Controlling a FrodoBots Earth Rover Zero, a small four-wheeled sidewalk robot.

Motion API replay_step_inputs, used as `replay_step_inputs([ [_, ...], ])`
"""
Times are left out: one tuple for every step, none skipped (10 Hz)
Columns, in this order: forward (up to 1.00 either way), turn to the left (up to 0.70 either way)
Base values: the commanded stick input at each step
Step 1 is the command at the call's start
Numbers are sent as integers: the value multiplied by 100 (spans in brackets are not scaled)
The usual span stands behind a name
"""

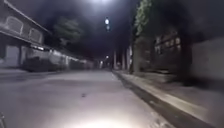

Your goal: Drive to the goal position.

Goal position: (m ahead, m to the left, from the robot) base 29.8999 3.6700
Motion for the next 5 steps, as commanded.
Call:
replay_step_inputs([
  [70, 0],
  [70, 0],
  [70, 0],
  [70, 0],
  [70, 0],
])
